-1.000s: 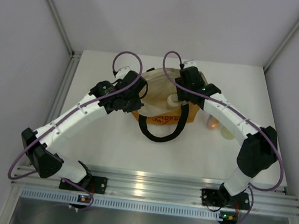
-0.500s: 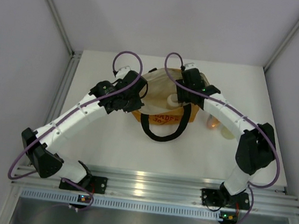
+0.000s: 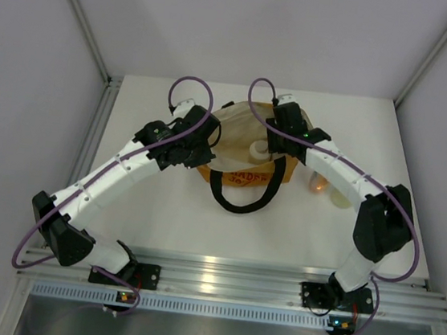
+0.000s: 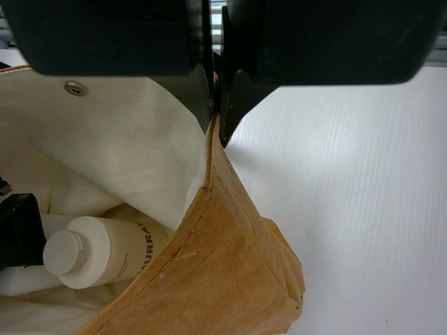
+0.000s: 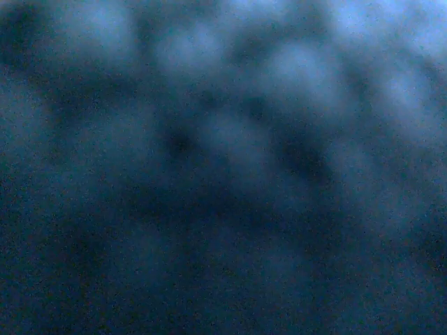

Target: Take the personal care products out of the canvas bag

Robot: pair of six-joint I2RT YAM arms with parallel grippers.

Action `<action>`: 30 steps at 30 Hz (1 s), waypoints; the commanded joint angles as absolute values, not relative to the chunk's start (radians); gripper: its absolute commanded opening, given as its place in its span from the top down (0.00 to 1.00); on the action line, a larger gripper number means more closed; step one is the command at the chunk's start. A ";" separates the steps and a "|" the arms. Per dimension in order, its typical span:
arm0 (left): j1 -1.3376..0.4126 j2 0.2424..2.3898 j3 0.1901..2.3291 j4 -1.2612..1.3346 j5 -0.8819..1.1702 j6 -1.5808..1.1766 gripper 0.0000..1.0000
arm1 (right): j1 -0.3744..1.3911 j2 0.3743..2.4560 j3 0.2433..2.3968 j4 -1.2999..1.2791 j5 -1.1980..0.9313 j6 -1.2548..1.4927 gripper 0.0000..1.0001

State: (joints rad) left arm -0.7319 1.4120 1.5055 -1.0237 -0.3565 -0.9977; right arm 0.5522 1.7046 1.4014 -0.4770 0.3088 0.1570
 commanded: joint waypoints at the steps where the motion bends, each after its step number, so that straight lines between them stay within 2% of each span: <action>1: -0.735 1.399 1.508 -0.997 -0.365 -1.009 1.00 | 0.541 1.649 1.428 -0.508 0.278 0.158 1.00; 18: -0.735 1.431 1.508 -0.997 -0.345 -1.017 1.00 | 0.548 1.502 1.474 -0.479 0.270 0.127 1.00; 30: -0.735 1.425 1.506 -0.997 -0.353 -1.026 1.00 | 0.555 1.477 1.503 -0.465 0.235 0.095 1.00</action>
State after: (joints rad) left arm -0.7319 1.4189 1.5055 -1.0241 -0.3553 -1.0092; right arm 0.5526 1.5681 1.4055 -0.5556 0.2604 0.1013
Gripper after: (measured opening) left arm 0.025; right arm 0.475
